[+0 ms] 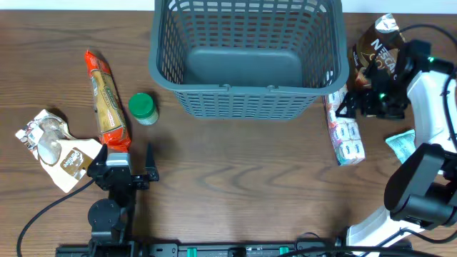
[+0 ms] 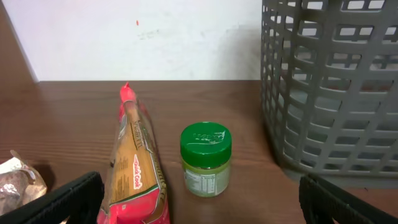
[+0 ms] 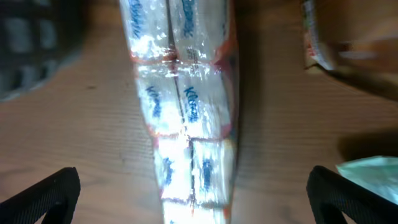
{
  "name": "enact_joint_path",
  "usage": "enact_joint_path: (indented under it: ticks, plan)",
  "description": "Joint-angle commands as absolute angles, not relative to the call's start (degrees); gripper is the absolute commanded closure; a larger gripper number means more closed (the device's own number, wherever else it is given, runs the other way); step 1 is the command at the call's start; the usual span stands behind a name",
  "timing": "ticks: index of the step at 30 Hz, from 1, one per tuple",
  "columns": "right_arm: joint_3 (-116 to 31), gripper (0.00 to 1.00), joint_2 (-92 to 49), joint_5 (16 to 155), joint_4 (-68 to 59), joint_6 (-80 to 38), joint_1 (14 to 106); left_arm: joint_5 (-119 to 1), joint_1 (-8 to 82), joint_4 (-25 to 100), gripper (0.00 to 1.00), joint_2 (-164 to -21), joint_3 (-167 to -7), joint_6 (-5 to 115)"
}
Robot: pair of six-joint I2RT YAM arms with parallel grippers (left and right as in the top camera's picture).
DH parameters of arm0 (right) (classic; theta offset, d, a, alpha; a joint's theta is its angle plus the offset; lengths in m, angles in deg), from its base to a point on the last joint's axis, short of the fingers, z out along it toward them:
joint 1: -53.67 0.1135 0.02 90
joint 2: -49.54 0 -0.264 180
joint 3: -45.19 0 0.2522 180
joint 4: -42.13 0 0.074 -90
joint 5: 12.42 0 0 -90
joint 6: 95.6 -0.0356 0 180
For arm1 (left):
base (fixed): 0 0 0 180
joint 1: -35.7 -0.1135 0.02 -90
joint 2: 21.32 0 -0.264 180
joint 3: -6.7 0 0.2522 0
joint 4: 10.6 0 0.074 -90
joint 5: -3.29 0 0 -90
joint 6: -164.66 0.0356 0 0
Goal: Pack container
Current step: 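Move the right gripper over the white Kleenex tissue pack, then lower the right gripper and grasp the Kleenex tissue pack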
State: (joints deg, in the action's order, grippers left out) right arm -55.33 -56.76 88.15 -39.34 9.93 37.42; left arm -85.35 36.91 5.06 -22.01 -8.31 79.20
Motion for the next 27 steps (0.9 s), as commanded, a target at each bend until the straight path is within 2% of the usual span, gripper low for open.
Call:
enact_joint_path:
  ticks: [1,15,20,27]
  plan:
    - [-50.9,0.01,-57.0,88.6,-36.8,9.8,38.1,-85.8,36.8,7.2,0.01,-21.9,-7.3,79.4]
    - [-39.6,0.01,-57.0,89.9,-24.1,7.3,38.5,-85.8,36.8,7.2,0.02,-21.9,-7.3,79.4]
    - [-38.9,0.14,-57.0,89.9,-23.0,7.3,38.5,-85.8,36.8,7.2,0.01,-21.9,-7.3,79.4]
    - [-38.9,0.12,-57.0,89.8,-22.2,6.8,38.5,-85.8,36.8,7.2,0.01,-21.9,-7.3,79.4]
